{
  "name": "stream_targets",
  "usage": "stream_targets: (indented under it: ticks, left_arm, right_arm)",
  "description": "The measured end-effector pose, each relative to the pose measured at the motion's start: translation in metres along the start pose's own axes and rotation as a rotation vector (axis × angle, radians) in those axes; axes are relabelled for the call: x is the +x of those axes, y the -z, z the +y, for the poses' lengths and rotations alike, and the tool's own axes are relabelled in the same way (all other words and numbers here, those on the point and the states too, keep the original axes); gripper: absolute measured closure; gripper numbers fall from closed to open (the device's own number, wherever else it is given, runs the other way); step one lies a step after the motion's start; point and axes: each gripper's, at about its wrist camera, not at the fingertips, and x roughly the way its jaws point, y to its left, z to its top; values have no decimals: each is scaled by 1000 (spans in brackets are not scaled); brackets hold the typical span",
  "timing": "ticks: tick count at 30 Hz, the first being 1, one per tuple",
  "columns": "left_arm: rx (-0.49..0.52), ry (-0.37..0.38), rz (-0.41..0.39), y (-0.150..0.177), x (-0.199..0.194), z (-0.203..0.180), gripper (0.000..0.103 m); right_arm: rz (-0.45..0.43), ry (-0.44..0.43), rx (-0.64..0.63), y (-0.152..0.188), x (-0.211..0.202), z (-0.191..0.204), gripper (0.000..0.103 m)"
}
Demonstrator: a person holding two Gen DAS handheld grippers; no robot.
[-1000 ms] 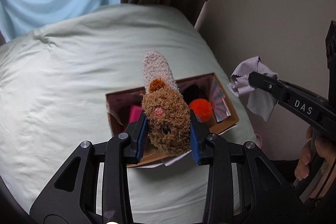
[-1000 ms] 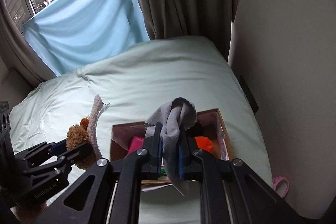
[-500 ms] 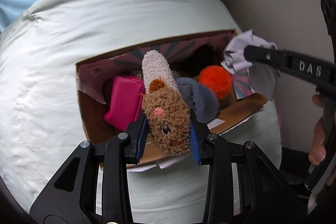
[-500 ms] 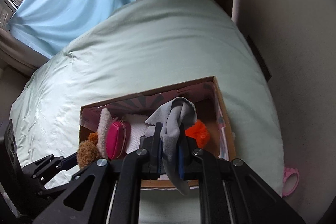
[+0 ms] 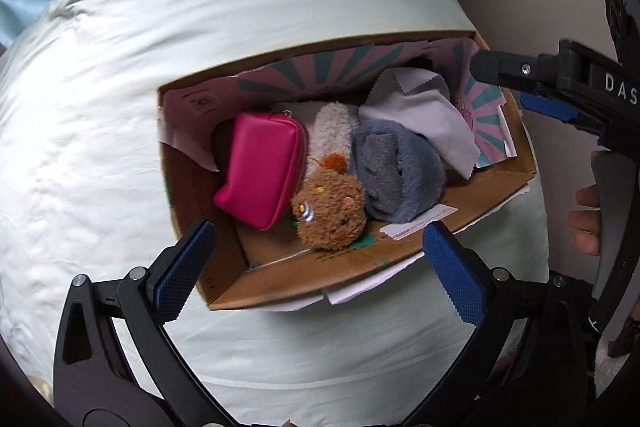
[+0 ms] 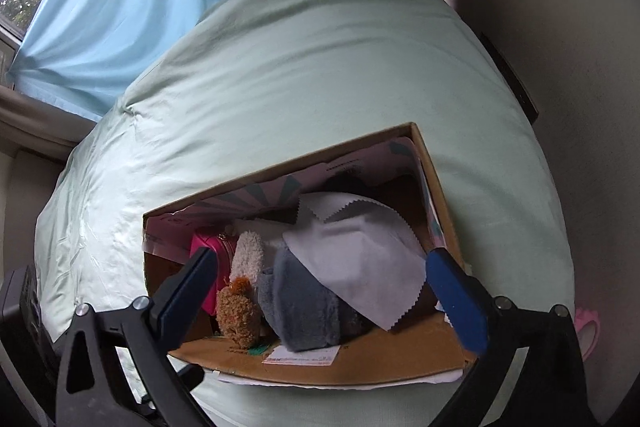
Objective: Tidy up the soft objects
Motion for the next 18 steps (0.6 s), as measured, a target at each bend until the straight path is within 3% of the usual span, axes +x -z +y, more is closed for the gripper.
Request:
stream_targets:
  ticks: [10, 18]
  left_arm:
    - [0, 18, -81, -2, -67, 5, 0]
    - [-97, 11, -234, 12, -176, 48, 0]
  right_arm:
    - [-33, 23, -38, 3, -43, 23, 0]
    - [-127, 11, -172, 12, -123, 95, 0]
